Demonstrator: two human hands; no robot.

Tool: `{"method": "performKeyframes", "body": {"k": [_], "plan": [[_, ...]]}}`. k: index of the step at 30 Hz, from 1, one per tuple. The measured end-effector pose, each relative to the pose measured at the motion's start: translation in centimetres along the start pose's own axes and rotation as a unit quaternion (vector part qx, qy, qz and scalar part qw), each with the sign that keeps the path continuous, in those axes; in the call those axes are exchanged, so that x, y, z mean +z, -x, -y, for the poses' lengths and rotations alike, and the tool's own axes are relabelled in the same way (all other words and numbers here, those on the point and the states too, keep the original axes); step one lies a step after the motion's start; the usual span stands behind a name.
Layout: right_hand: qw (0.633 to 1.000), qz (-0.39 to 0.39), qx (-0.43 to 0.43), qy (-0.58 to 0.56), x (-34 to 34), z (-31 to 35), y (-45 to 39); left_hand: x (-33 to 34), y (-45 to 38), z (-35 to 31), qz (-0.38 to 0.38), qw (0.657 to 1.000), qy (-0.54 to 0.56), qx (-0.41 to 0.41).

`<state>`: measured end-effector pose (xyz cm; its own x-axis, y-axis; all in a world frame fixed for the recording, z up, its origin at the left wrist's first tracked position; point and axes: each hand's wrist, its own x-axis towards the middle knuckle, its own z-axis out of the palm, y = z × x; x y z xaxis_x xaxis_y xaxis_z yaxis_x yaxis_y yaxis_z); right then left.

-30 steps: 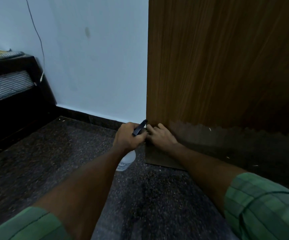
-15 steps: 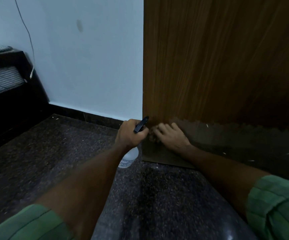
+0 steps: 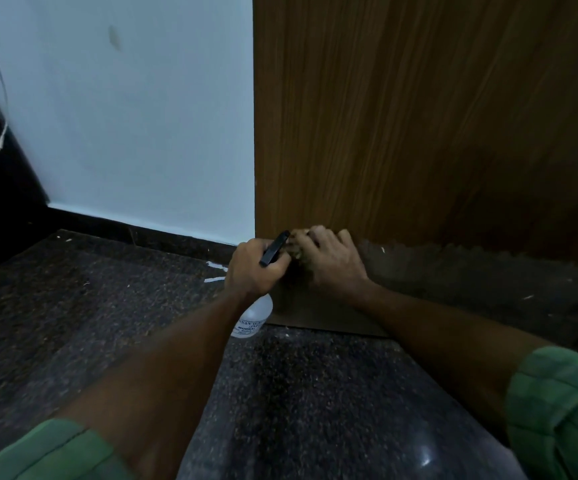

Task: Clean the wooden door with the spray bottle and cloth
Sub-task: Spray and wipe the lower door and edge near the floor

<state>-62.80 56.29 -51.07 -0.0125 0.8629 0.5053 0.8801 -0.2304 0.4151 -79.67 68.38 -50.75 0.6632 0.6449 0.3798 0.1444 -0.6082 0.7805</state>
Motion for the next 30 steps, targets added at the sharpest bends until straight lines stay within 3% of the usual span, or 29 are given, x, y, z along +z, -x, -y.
{"method": "performKeyframes", "body": {"k": [2,5,6,8,12,16,20,24,30], "plan": [[1.000,0.013,-0.009,-0.004,-1.1,-1.4,-0.2,0.5,0.0,0.0,-0.003,1.000,0.008,0.003],[0.985,0.069,-0.156,0.038,-1.2,-2.4,0.4,1.6,0.3,0.0,0.009,1.000,0.013,0.020],[0.981,0.076,-0.169,0.055,-1.4,-2.8,0.7,1.9,0.6,-0.1,0.019,0.999,0.005,0.025],[0.990,0.046,-0.127,0.048,-2.3,-3.7,1.0,2.4,1.2,-0.4,0.042,0.998,-0.014,0.038],[0.996,-0.039,0.064,-0.048,-4.8,-4.6,1.3,3.4,2.0,0.1,0.099,0.994,-0.020,0.033],[0.996,-0.042,0.066,-0.050,-5.0,-5.6,2.4,4.5,2.1,-0.2,0.136,0.989,-0.042,0.030],[0.985,-0.100,0.115,-0.085,-3.6,-5.6,3.2,6.2,1.3,-0.7,0.148,0.984,-0.097,0.021],[0.980,-0.139,0.121,-0.077,-0.2,-4.8,3.9,6.4,1.5,0.2,0.104,0.992,-0.065,0.040],[0.990,-0.043,-0.135,0.017,6.2,-2.5,7.4,5.4,0.3,-0.7,0.050,0.997,-0.042,0.038]]}}
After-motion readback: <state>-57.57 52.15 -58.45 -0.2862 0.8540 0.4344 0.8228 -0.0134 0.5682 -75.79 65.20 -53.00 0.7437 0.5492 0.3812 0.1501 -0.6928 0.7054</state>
